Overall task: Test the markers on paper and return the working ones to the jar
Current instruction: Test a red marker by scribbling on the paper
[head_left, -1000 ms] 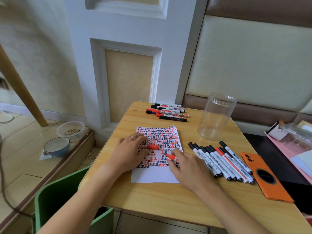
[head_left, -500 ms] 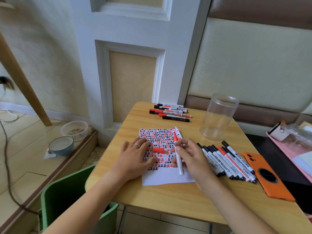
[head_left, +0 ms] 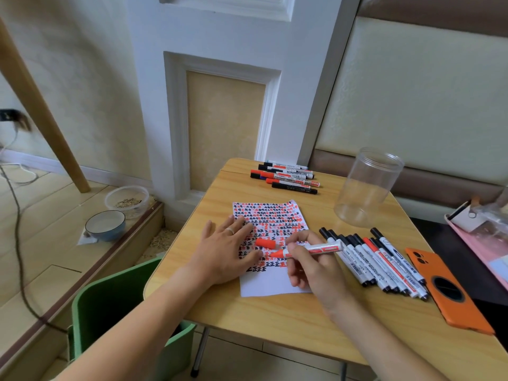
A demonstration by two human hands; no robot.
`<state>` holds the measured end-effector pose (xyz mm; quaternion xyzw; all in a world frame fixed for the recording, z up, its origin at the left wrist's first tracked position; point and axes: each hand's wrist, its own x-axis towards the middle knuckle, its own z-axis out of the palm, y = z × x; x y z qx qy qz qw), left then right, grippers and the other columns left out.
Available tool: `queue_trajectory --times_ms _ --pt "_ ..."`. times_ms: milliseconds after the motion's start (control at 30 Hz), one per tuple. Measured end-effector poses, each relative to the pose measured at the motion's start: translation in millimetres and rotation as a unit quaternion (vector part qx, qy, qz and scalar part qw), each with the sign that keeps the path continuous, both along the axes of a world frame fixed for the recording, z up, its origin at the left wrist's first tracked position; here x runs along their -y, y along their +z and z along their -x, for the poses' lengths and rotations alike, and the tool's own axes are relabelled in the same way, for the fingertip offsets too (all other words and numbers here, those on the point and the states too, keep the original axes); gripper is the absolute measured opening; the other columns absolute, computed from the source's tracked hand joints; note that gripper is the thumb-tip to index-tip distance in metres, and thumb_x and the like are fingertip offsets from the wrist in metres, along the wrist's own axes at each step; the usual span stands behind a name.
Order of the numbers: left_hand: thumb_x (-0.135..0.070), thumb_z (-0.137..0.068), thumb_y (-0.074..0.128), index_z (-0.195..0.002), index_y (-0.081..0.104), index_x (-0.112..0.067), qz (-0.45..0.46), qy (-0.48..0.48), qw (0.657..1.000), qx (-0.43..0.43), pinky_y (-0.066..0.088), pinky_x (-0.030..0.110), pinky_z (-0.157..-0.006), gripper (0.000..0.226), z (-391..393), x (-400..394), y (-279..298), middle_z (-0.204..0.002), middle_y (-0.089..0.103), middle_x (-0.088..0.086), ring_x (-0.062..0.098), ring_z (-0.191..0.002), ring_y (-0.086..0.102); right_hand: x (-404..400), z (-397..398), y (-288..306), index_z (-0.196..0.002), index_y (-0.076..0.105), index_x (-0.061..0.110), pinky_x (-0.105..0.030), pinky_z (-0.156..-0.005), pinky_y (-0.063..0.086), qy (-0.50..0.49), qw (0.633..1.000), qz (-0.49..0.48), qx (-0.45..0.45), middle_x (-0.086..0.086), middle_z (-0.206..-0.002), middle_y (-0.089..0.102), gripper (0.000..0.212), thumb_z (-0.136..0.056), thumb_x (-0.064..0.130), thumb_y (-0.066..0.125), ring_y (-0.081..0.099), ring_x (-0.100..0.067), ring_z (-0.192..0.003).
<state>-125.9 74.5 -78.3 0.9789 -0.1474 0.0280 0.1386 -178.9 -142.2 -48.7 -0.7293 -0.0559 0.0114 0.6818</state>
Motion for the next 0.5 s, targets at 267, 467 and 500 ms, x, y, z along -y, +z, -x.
queue_trajectory --times_ms 267,467,500 --pt "-0.081 -0.093 0.023 -0.16 0.016 -0.041 -0.014 0.009 1.0 0.007 -0.009 0.059 -0.123 0.079 3 0 0 -0.17 0.008 -0.01 0.018 -0.157 -0.007 0 -6 -1 -0.086 0.061 0.018 -0.025 -0.04 0.038 -0.001 0.997 0.079 0.016 -0.012 -0.063 0.057 0.015 -0.095 0.024 0.072 0.053 -0.029 -0.047" --pt "-0.082 -0.091 0.02 -0.161 0.015 -0.041 -0.016 0.012 1.0 0.008 -0.007 0.059 -0.123 0.08 1 -1 -5 -0.17 0.006 -0.009 0.019 -0.157 -0.008 -4 -5 -8 -0.083 0.053 0.009 -0.021 -0.036 0.031 -0.029 0.989 0.146 0.024 -0.01 -0.053 0.052 0.022 -0.096 0.021 0.067 0.048 -0.023 -0.037" --pt "-0.082 -0.091 0.019 -0.161 0.015 -0.041 -0.018 0.012 1.0 0.009 -0.006 0.059 -0.123 0.081 1 -2 -6 -0.17 0.007 -0.009 0.019 -0.157 -0.008 -5 -5 -8 -0.083 0.053 0.009 -0.021 -0.036 0.031 -0.027 0.988 0.151 0.026 -0.01 -0.053 0.052 0.022 -0.096 0.02 0.066 0.047 -0.023 -0.038"
